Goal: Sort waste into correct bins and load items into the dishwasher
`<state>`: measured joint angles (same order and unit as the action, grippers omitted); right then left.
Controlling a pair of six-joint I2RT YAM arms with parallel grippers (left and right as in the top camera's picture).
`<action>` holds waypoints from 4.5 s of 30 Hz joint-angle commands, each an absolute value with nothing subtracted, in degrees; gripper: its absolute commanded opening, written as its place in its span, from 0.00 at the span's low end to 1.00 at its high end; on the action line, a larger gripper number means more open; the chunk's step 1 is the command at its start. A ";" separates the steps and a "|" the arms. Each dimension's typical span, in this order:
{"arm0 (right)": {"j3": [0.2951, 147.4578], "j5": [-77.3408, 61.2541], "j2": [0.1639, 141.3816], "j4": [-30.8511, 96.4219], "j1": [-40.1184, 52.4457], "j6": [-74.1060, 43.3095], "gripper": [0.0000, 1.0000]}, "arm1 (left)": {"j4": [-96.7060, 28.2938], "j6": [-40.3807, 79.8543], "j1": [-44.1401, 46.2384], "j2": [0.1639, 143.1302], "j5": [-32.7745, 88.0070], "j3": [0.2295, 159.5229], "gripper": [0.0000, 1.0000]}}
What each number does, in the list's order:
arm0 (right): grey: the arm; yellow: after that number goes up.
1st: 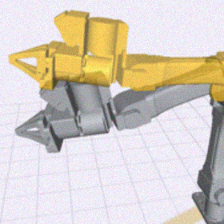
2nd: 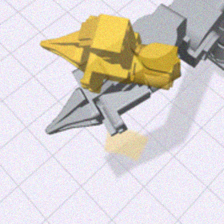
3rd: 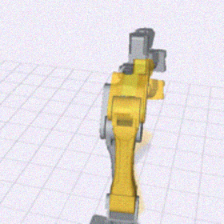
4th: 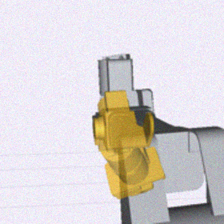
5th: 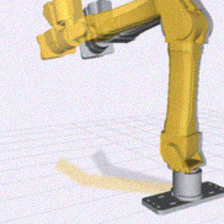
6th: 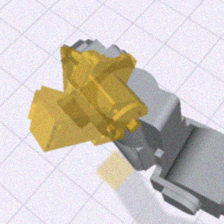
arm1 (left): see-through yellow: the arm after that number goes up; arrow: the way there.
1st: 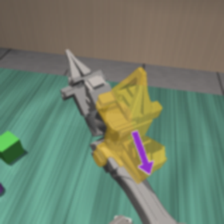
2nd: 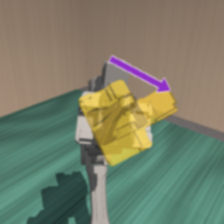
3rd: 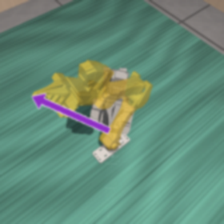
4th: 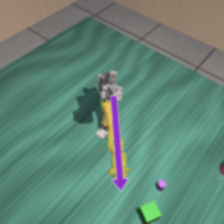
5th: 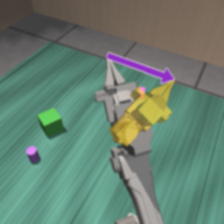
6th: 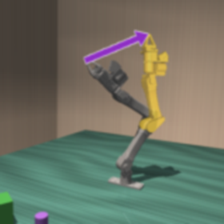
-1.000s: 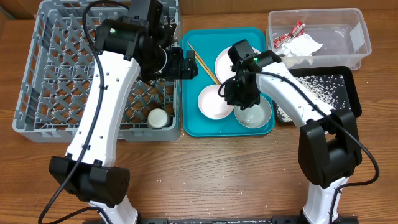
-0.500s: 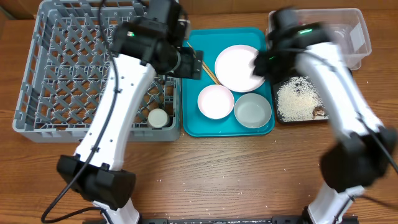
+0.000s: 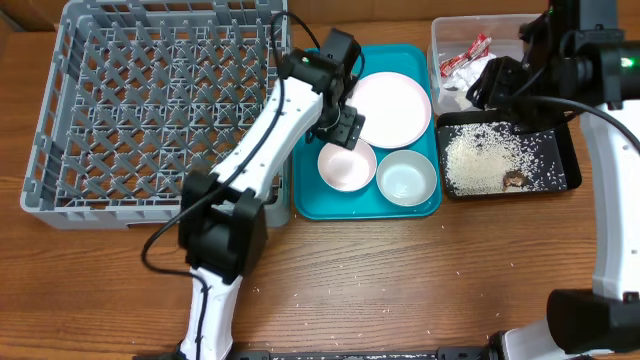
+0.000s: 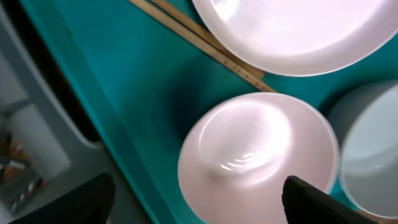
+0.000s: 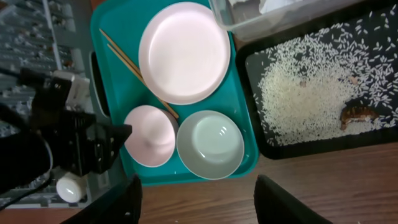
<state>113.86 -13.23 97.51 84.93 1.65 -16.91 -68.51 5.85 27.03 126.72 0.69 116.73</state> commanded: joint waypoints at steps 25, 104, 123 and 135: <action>112.88 -12.43 97.51 85.01 1.91 -16.03 0.64 | -67.64 -0.86 27.42 134.74 0.89 116.73 0.27; 112.88 -12.03 97.54 85.21 1.91 -16.05 1.00 | -47.66 4.01 20.60 143.63 -76.44 133.23 0.04; 112.88 -12.03 97.54 85.21 1.91 -16.05 1.00 | -57.95 1.23 28.08 143.57 -63.64 133.27 0.50; 112.88 -12.03 97.51 85.21 1.91 -16.05 1.00 | -75.26 6.44 26.17 140.51 -20.05 148.24 0.62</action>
<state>113.16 -12.47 98.04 85.45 1.65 -16.27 -71.77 4.36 27.09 143.28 -44.80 141.10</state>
